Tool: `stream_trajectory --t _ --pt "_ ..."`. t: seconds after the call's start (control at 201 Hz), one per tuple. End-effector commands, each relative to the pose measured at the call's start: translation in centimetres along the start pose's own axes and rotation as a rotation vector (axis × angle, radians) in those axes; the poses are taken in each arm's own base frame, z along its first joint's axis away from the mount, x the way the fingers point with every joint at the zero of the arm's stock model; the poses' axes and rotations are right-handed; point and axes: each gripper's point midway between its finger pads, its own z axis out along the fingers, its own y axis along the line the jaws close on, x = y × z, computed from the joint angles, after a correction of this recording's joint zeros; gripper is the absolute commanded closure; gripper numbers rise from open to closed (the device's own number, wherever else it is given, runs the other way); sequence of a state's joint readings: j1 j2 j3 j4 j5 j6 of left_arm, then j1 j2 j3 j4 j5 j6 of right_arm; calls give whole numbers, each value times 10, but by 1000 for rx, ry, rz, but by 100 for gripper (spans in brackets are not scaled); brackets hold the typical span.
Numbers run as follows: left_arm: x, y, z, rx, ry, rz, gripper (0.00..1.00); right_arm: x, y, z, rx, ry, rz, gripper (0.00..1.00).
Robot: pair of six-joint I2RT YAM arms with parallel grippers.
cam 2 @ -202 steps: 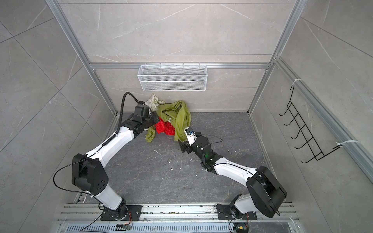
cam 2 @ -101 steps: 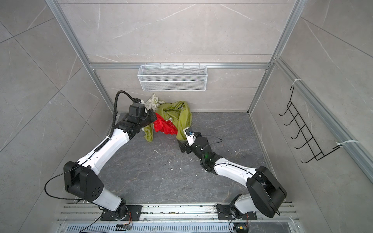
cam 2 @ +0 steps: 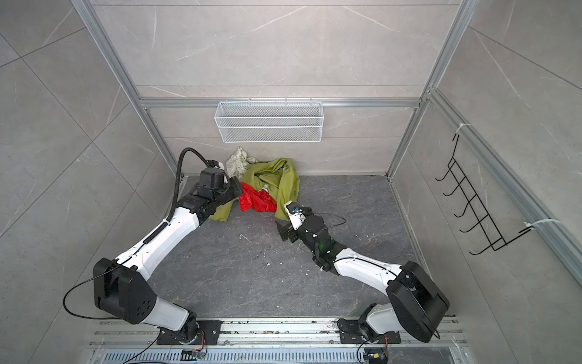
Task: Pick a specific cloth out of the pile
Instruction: 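Lift the red cloth with the left gripper, pulling it from the pile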
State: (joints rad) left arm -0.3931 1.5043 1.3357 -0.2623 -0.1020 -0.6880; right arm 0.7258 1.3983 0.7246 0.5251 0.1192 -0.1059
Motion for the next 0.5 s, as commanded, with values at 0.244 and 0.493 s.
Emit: stream_trajectory --t 0.244,0.493 --pt "-31 -29 -32 109 -94 23 100 -11 13 -4 -31 -18 -23 0" --pt "-31 -31 -42 114 -84 35 100 -7 13 -9 -27 -26 -38 0"
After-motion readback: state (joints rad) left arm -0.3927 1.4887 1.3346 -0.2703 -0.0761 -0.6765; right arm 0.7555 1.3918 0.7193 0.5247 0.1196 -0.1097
